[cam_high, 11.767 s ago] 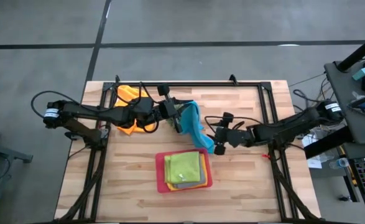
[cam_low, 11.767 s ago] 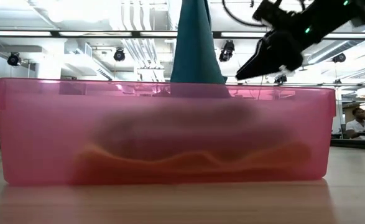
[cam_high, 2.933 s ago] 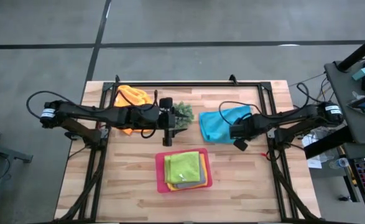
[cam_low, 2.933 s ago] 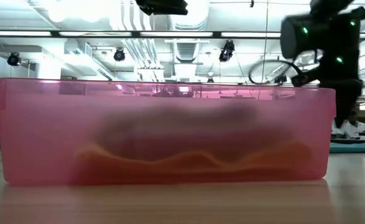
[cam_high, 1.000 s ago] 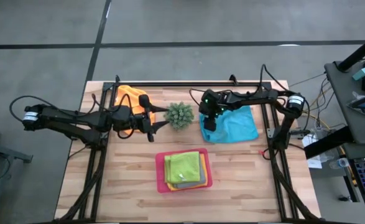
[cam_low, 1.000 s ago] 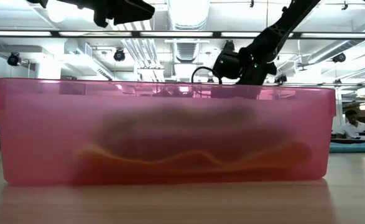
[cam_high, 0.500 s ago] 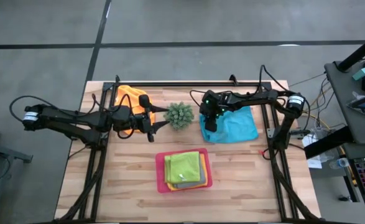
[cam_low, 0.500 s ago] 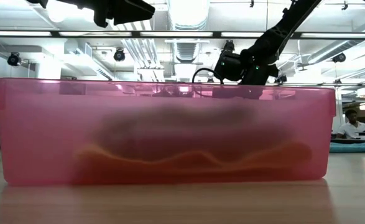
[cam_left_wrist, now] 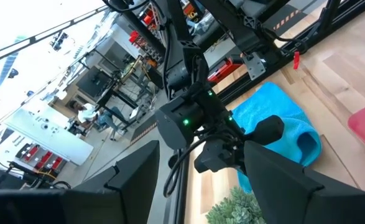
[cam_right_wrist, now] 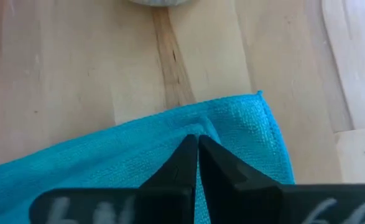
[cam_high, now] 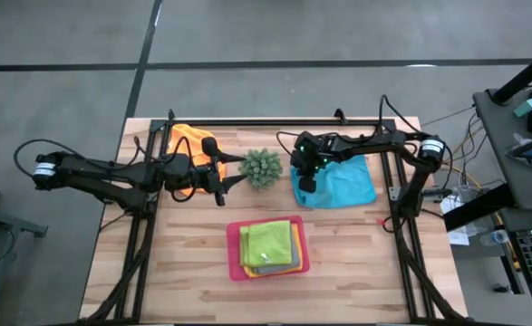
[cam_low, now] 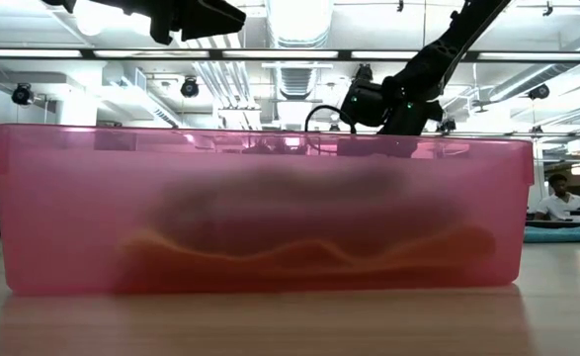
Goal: Fold microfiber towels
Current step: Fold the blue microfiber cloth
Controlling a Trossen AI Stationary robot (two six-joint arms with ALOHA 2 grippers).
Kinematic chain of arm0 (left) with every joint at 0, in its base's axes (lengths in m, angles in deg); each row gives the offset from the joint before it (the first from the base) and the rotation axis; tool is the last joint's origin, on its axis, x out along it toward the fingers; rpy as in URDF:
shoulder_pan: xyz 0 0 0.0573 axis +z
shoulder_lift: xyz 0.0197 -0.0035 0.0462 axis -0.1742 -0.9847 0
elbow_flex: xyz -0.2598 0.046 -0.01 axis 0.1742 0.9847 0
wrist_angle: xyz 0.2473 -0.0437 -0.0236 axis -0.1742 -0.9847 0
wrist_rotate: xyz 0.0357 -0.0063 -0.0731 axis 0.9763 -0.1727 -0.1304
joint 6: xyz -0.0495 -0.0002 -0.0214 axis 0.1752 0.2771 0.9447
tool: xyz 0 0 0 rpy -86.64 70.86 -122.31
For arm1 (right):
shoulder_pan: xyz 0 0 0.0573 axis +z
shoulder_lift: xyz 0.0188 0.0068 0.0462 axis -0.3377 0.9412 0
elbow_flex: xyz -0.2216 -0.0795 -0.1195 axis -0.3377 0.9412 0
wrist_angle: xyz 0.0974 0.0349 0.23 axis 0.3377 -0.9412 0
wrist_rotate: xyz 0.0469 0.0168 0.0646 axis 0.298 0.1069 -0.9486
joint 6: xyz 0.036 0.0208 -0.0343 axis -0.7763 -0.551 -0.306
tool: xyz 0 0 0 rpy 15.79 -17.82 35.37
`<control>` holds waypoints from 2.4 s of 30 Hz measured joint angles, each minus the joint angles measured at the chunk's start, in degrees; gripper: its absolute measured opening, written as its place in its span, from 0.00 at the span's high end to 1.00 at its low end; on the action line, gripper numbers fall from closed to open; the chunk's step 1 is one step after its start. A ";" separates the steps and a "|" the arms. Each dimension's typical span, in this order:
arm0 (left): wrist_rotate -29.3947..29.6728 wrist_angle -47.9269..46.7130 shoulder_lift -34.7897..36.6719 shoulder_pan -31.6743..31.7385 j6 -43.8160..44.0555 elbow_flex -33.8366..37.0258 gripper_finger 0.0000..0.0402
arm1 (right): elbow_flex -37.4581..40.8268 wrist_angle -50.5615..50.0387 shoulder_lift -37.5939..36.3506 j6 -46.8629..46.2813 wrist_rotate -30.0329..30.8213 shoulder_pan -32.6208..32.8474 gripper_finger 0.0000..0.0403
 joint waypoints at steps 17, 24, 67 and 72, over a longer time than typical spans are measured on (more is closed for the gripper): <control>0.00 0.58 0.00 -0.02 -0.07 0.02 0.45 | 0.01 0.42 0.68 3.18 4.59 0.26 0.61; 0.02 0.83 0.00 0.00 -0.10 0.02 0.45 | 0.01 0.53 0.68 3.65 4.46 1.55 0.56; 0.02 0.79 -0.01 0.00 -0.14 0.07 0.45 | 0.12 -1.13 -3.20 2.12 4.95 1.88 0.98; 0.02 0.74 -0.02 0.00 -0.14 0.07 0.45 | 0.11 -0.89 -6.29 2.13 7.80 1.88 0.98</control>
